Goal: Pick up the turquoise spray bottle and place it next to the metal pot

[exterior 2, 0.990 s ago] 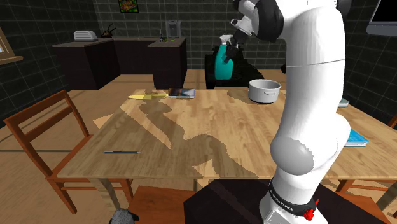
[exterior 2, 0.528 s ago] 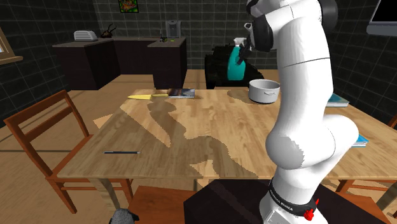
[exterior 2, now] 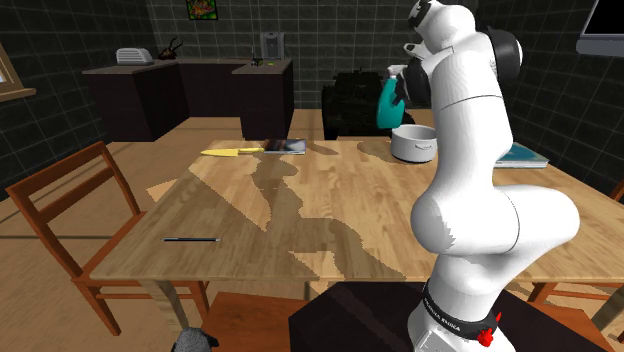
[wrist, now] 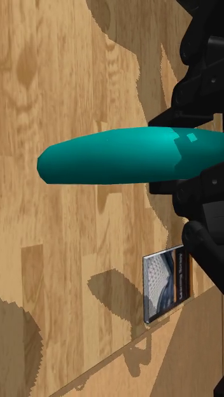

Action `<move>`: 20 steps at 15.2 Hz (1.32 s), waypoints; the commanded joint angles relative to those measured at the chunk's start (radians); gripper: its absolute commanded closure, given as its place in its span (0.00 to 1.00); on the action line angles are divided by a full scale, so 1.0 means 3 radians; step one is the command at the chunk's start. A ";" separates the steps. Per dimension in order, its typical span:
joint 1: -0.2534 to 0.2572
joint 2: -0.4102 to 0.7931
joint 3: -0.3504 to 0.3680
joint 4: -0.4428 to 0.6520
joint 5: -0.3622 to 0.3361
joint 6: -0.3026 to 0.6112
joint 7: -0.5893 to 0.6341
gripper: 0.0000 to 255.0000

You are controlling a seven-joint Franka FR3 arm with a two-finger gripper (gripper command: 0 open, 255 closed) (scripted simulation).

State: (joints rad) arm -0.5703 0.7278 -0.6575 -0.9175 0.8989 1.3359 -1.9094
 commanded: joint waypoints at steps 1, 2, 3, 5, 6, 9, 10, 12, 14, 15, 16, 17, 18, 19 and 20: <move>-0.0045 0.0053 0.0008 0.0014 0.0013 0.0013 -0.0053 1.00; -0.0017 0.0040 0.0000 -0.0059 0.0003 0.0057 -0.0085 1.00; 0.0009 0.0029 -0.0007 -0.0128 -0.0005 0.0099 -0.0115 1.00; 0.0057 0.0012 -0.0017 -0.0255 -0.0017 0.0180 -0.0171 1.00; 0.0078 0.0006 -0.0021 -0.0314 -0.0022 0.0220 -0.0198 1.00; 0.0134 -0.0004 -0.0030 -0.0475 -0.0030 0.0333 -0.0275 1.00; 0.0150 -0.0004 -0.0032 -0.0523 -0.0031 0.0369 -0.0299 1.00; 0.0180 -0.0003 -0.0034 -0.0615 -0.0031 0.0439 -0.0346 1.00; 0.0206 0.0003 -0.0034 -0.0699 -0.0029 0.0508 -0.0391 1.00; 0.0217 0.0008 -0.0033 -0.0738 -0.0026 0.0541 -0.0413 1.00; 0.0228 0.0013 -0.0032 -0.0776 -0.0024 0.0574 -0.0435 1.00; 0.0238 0.0019 -0.0031 -0.0812 -0.0020 0.0606 -0.0456 1.00; 0.0247 0.0026 -0.0029 -0.0847 -0.0016 0.0638 -0.0477 1.00; 0.0256 0.0033 -0.0027 -0.0880 -0.0012 0.0669 -0.0498 1.00; 0.0264 0.0042 -0.0024 -0.0912 -0.0007 0.0700 -0.0518 1.00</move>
State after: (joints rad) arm -0.4955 0.7402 -0.6649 -1.1797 0.8960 1.5361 -2.0597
